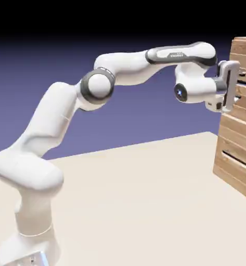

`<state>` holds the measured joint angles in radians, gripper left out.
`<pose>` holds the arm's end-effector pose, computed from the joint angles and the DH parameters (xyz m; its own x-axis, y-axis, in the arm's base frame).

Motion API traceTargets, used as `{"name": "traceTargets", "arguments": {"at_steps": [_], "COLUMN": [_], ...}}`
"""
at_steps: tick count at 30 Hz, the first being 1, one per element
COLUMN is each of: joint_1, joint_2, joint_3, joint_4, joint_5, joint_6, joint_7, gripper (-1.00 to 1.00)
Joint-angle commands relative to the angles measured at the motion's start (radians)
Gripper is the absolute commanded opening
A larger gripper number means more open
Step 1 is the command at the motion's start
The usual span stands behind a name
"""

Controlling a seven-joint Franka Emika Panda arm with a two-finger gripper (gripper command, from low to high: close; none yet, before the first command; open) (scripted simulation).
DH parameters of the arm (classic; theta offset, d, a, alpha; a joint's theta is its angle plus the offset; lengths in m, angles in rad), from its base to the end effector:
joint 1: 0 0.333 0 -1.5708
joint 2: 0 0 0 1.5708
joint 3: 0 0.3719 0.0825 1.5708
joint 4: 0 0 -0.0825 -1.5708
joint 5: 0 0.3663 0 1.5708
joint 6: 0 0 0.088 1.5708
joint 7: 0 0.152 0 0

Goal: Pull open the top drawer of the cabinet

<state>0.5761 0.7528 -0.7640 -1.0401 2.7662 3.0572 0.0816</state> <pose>0.8042 0.0624 0.5583 -0.0013 -0.7071 -0.7071 -0.0013 0.7071 -0.7071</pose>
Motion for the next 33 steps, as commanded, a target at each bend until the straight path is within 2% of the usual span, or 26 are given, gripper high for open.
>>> {"name": "traceTargets", "arguments": {"at_steps": [1, 18, 19, 24, 33], "joint_1": [-0.004, -0.075, -0.075, -0.01, 0.217], "joint_2": [0.016, 0.278, 0.278, 0.231, 0.164], "joint_3": [-0.005, -0.078, -0.078, -0.142, -0.375], "joint_4": [0.018, 0.308, 0.308, 0.209, -0.096], "joint_5": [-0.032, -0.545, -0.545, -0.371, -0.144], "joint_6": [0.004, 0.063, 0.063, 0.028, -0.098], "joint_7": [0.044, 0.748, 0.748, 0.594, 0.454], "gripper": [0.0, 0.0, -1.0, -1.0, -1.0]}}
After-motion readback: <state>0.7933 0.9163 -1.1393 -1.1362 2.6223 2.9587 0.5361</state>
